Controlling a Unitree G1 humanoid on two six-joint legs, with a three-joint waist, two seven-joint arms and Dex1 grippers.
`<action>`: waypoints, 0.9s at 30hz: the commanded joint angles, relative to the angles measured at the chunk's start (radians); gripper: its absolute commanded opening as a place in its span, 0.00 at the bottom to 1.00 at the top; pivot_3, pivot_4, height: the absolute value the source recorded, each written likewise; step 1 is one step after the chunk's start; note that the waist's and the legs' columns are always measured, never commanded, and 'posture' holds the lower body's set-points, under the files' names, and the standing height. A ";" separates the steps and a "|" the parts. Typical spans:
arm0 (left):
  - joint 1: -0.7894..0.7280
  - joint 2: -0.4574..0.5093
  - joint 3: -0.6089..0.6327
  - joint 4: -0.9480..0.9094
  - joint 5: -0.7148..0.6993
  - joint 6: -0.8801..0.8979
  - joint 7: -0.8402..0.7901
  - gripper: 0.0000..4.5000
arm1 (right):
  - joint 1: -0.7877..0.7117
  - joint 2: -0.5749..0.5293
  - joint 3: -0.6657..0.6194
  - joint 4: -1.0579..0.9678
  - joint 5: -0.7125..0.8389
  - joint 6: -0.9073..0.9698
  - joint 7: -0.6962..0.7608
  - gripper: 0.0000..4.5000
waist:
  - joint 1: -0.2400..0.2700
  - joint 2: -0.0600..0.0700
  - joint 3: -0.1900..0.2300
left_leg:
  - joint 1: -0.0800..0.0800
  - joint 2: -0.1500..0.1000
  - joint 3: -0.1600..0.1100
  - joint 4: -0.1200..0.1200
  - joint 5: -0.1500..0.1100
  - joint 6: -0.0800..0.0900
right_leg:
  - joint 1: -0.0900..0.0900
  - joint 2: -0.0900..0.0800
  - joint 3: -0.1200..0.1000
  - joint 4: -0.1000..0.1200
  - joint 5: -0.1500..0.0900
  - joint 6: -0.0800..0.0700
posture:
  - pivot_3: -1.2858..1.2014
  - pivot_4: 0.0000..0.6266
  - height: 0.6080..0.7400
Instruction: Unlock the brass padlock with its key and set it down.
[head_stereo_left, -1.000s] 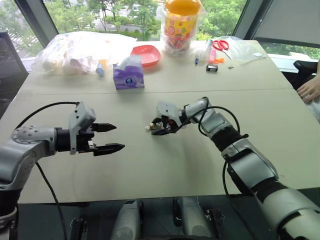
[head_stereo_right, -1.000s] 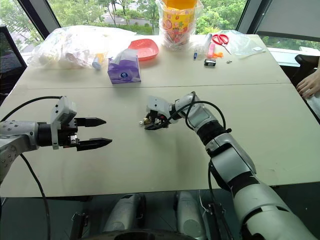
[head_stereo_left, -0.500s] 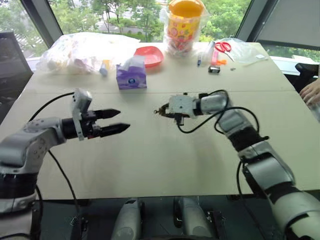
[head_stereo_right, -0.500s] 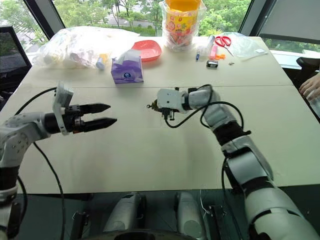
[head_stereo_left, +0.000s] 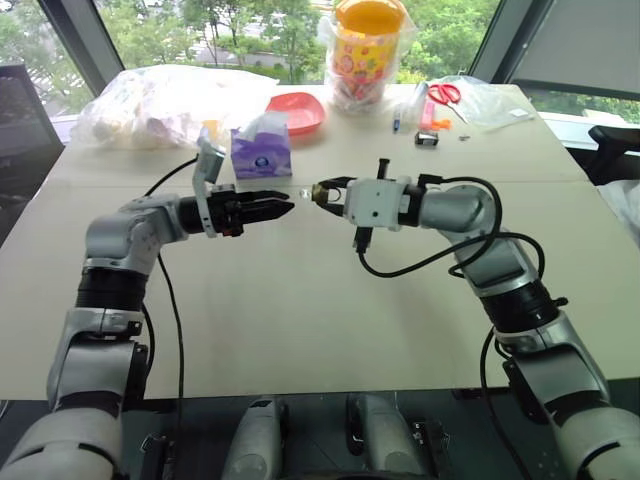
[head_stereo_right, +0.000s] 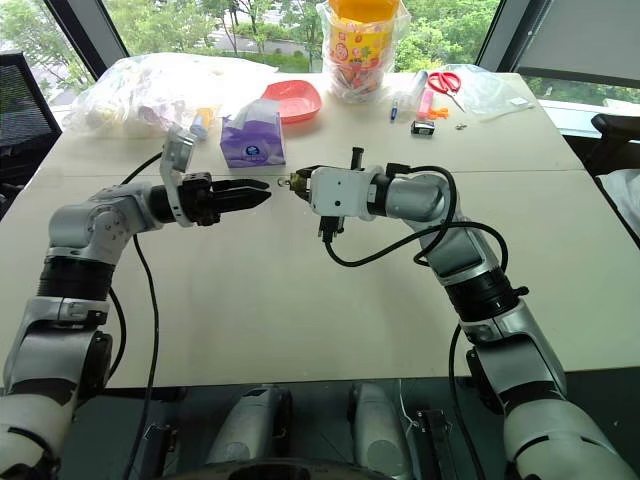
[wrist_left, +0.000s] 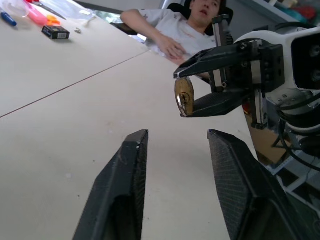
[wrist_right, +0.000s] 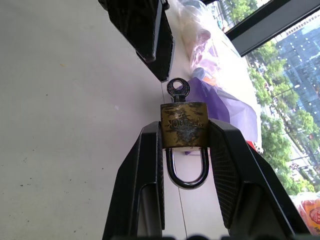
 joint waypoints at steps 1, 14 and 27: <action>-0.057 -0.020 0.018 0.032 0.016 -0.033 -0.024 0.44 | -0.002 -0.008 -0.021 -0.060 -0.002 0.017 -0.014 0.16 | -0.001 0.000 0.000 | 0.000 0.000 0.000 0.000 0.000 0.000 | 0.000 0.000 0.000 0.000 0.000 0.000 | 0.52 0.24 1.00; -0.061 -0.052 0.010 0.058 0.066 -0.057 -0.056 0.00 | 0.003 0.000 -0.013 -0.089 -0.002 0.039 -0.011 0.16 | -0.001 0.000 0.000 | 0.000 0.000 0.000 0.000 0.000 0.000 | 0.000 0.000 0.000 0.001 0.000 0.000 | 0.52 0.24 1.00; 0.036 -0.046 -0.106 -0.060 0.326 -0.480 -0.016 0.00 | 0.009 0.033 -0.037 -0.116 0.081 0.160 0.031 0.16 | 0.000 0.000 0.000 | 0.000 0.000 0.000 0.000 0.000 0.000 | 0.000 0.000 0.000 0.001 0.000 0.000 | 0.52 0.24 1.00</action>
